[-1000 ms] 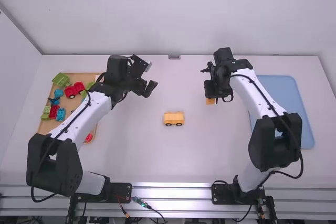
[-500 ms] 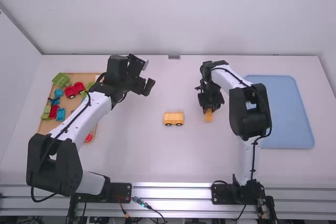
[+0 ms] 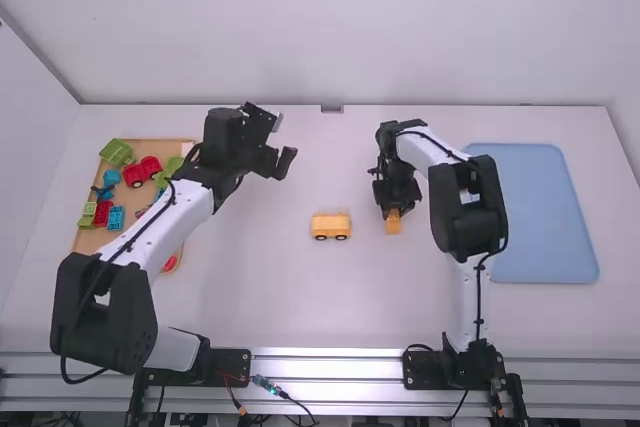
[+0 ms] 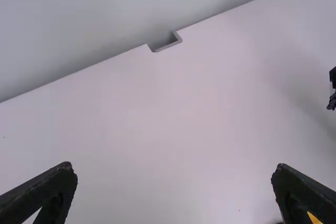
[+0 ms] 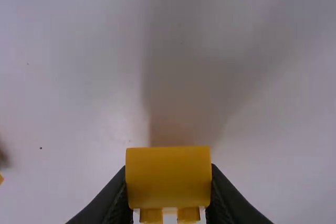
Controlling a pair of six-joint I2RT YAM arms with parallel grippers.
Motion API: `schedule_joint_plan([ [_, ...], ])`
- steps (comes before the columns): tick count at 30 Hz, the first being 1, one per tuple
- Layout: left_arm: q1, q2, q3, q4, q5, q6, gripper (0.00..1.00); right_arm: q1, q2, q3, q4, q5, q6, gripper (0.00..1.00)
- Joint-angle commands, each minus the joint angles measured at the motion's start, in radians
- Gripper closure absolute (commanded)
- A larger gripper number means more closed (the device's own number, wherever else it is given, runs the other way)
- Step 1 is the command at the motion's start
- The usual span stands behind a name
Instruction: Assemble lego blocks to make yellow taxi
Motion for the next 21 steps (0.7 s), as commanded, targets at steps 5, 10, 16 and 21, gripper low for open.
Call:
schedule_joint_plan([
  [5, 0.006, 0.005, -0.031, 0.025, -0.007, -0.007, 0.01, 0.011, 0.014, 0.019, 0.028, -0.053, 0.105, 1.00],
  [10, 0.000, 0.005, -0.031, 0.035, -0.007, -0.010, 0.01, 0.006, 0.013, 0.021, 0.023, -0.045, 0.560, 1.00],
  [16, 0.000, 0.005, -0.031, 0.037, -0.005, -0.010, 0.01, -0.034, 0.013, 0.020, -0.052, -0.017, 1.110, 1.00],
  [21, 0.005, 0.005, -0.031, 0.037, -0.004, -0.010, 0.01, -0.059, 0.013, 0.018, -0.051, -0.072, 1.275, 1.00],
])
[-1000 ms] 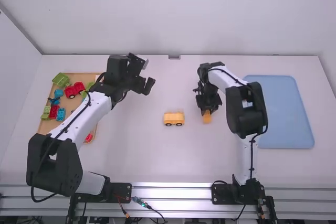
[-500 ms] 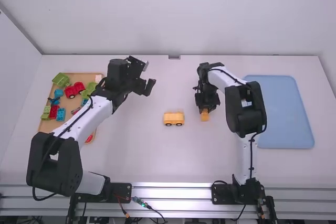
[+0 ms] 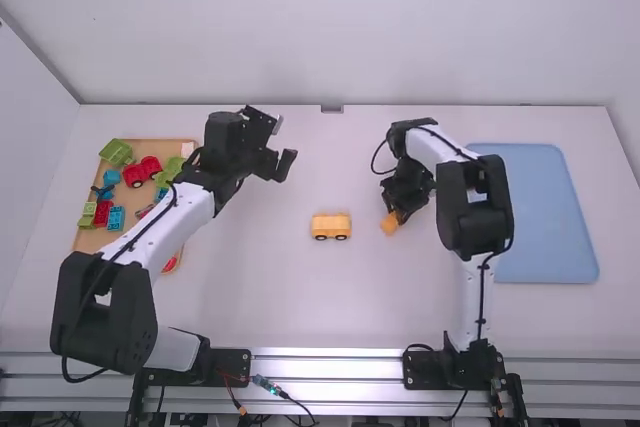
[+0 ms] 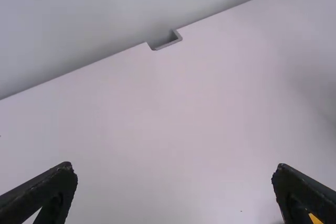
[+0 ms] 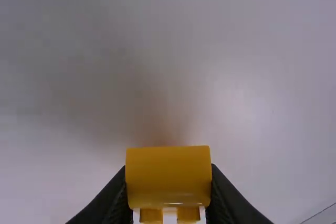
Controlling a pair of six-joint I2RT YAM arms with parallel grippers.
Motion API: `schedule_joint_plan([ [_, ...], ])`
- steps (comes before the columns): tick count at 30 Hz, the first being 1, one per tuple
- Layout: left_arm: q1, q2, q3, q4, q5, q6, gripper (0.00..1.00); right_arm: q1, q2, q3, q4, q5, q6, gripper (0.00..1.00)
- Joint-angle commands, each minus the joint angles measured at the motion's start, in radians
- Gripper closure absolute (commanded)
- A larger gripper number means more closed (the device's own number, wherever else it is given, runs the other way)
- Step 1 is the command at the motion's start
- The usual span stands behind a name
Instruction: Assemble lego blocks to make yellow taxi
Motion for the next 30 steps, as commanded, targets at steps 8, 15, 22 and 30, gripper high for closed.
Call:
schedule_joint_plan([
  [8, 0.000, 0.005, -0.008, 0.001, -0.005, -0.003, 0.01, -0.008, 0.014, -0.063, 0.165, -0.140, 0.178, 0.96],
  [15, -0.001, 0.005, -0.008, 0.002, -0.003, -0.007, 0.01, -0.042, 0.013, -0.062, 0.123, -0.193, 0.090, 0.54],
  [22, -0.001, 0.005, -0.008, 0.002, -0.004, -0.014, 0.01, -0.080, 0.013, -0.037, 0.070, -0.206, 0.037, 0.01],
  [30, -0.001, 0.005, -0.008, -0.010, -0.004, -0.013, 0.01, -0.147, 0.013, -0.008, 0.076, -0.339, -0.282, 0.10],
])
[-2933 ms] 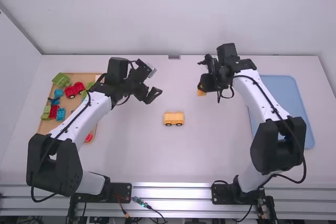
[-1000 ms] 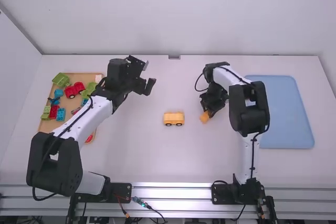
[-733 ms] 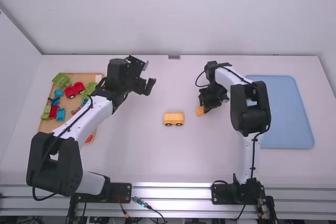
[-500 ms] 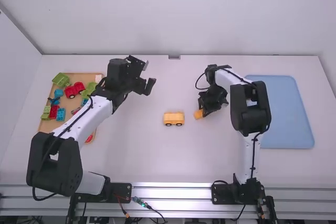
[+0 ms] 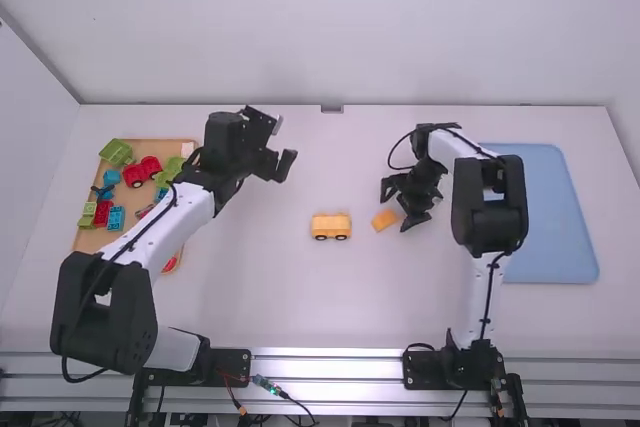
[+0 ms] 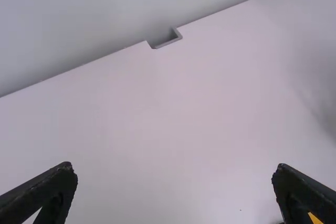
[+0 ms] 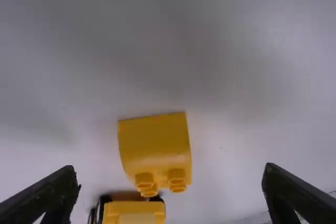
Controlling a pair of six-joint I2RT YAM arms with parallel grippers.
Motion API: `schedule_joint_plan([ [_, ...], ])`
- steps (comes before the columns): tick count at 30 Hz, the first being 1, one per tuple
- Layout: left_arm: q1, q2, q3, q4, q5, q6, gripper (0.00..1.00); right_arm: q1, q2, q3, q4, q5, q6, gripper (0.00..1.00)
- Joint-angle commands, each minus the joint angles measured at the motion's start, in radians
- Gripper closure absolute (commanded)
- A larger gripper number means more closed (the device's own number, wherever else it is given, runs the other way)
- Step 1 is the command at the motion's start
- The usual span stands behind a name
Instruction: Assemble lego blocks to make yellow taxi
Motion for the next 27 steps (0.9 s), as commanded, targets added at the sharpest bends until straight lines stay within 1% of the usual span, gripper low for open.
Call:
schedule_joint_plan([
  [1, -0.001, 0.005, -0.008, -0.003, -0.004, -0.008, 0.01, -0.030, 0.012, 0.049, 0.008, -0.051, -0.197, 0.10],
  [2, -0.001, 0.005, -0.008, -0.007, -0.003, 0.002, 0.01, -0.041, 0.008, 0.066, 0.031, -0.075, -0.272, 0.05],
  [3, -0.001, 0.005, -0.008, -0.010, -0.003, 0.012, 0.01, -0.048, 0.002, 0.082, 0.033, -0.081, -0.306, 0.04],
  [5, 0.003, 0.005, -0.008, -0.014, -0.003, 0.029, 0.01, -0.055, -0.009, 0.116, 0.023, -0.058, -0.308, 0.03],
  [8, 0.002, 0.005, -0.008, -0.014, -0.004, 0.028, 0.01, -0.060, -0.057, 0.184, -0.035, 0.018, -0.320, 0.01],
  [9, 0.001, 0.005, -0.008, -0.014, -0.004, 0.028, 0.01, -0.058, -0.080, 0.202, -0.052, 0.048, -0.338, 0.00],
  [11, 0.007, 0.005, -0.008, -0.015, -0.003, 0.027, 0.01, -0.043, -0.145, 0.227, -0.069, 0.123, -0.381, 0.01],
  [13, 0.001, 0.005, -0.008, -0.026, -0.003, 0.032, 0.01, -0.014, -0.215, 0.223, -0.039, 0.190, -0.479, 0.01],
  [14, 0.000, 0.005, -0.008, -0.029, -0.003, 0.038, 0.01, -0.008, -0.225, 0.221, -0.031, 0.197, -0.496, 0.01],
  [17, -0.003, 0.005, -0.008, -0.090, 0.043, 0.148, 0.01, 0.057, -0.318, 0.167, 0.063, 0.225, -0.737, 0.01],
  [18, -0.002, 0.005, -0.008, -0.101, 0.069, 0.171, 0.01, 0.069, -0.334, 0.153, 0.081, 0.223, -0.782, 0.01],
  [19, 0.006, 0.005, -0.008, -0.139, 0.144, 0.251, 0.01, 0.098, -0.374, 0.108, 0.123, 0.224, -0.913, 0.01],
  [21, 0.010, 0.005, -0.008, -0.195, 0.257, 0.365, 0.01, 0.140, -0.430, 0.026, 0.198, 0.219, -1.074, 0.01],
  [22, 0.011, 0.005, -0.008, -0.230, 0.315, 0.457, 0.01, 0.159, -0.456, -0.025, 0.252, 0.221, -1.154, 0.01],
  [25, 0.004, 0.005, -0.020, -0.246, 0.393, 0.558, 0.01, 0.193, -0.513, -0.151, 0.396, 0.248, -1.283, 0.01],
  [27, 0.003, 0.005, -0.044, -0.194, 0.392, 0.611, 0.01, 0.212, -0.550, -0.241, 0.525, 0.363, -1.345, 0.01],
])
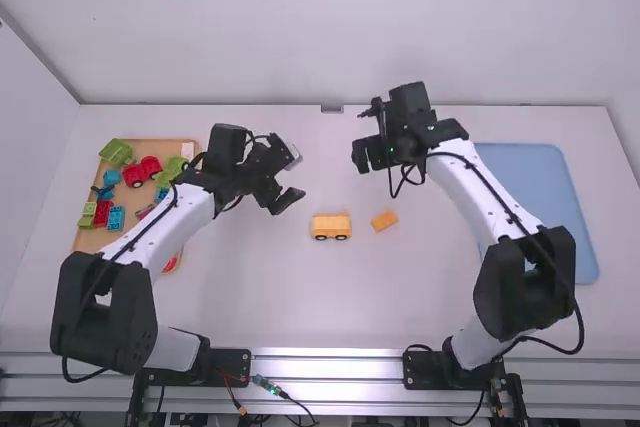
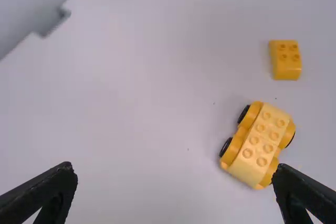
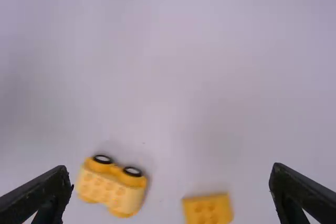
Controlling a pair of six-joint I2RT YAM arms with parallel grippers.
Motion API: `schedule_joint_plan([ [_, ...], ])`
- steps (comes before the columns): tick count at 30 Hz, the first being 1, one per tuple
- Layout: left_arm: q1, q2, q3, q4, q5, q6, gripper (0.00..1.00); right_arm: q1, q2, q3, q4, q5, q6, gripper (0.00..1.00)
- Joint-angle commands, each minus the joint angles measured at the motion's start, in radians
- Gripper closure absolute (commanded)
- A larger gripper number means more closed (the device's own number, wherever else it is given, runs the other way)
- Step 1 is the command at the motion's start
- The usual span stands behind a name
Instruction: Assemble lego blocks to make yellow taxi
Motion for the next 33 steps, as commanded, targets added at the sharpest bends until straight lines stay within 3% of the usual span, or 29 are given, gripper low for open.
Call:
schedule_joint_plan([
  [1, -0.002, 0.005, -0.035, 0.043, 0.087, 0.159, 0.01, 0.003, -0.038, -0.103, 0.094, 0.175, -0.230, 0.01],
  [6, -0.002, 0.005, -0.099, 0.183, 0.005, 0.069, 0.01, 0.032, -0.051, -0.205, 0.260, 0.347, -0.293, 0.01],
  [11, -0.002, 0.005, -0.147, 0.224, 0.093, 0.120, 0.01, 0.028, -0.051, -0.238, 0.262, 0.142, -0.578, 0.01],
  [14, -0.002, 0.005, -0.170, 0.204, 0.129, 0.216, 0.01, -0.028, -0.051, -0.258, 0.243, -0.040, -0.795, 0.01],
  [18, -0.002, 0.005, -0.173, 0.156, 0.201, 0.314, 0.01, -0.164, -0.051, -0.279, 0.177, -0.373, -1.095, 0.01],
  [25, -0.004, 0.051, -0.175, 0.146, 0.385, 0.471, 0.01, -0.336, -0.027, -0.285, -0.038, -0.547, -1.531, 0.01],
  [33, -0.006, 0.217, -0.175, 0.290, 0.485, 0.370, 0.01, -0.387, 0.164, -0.285, -0.061, -0.624, -1.781, 0.01],
])
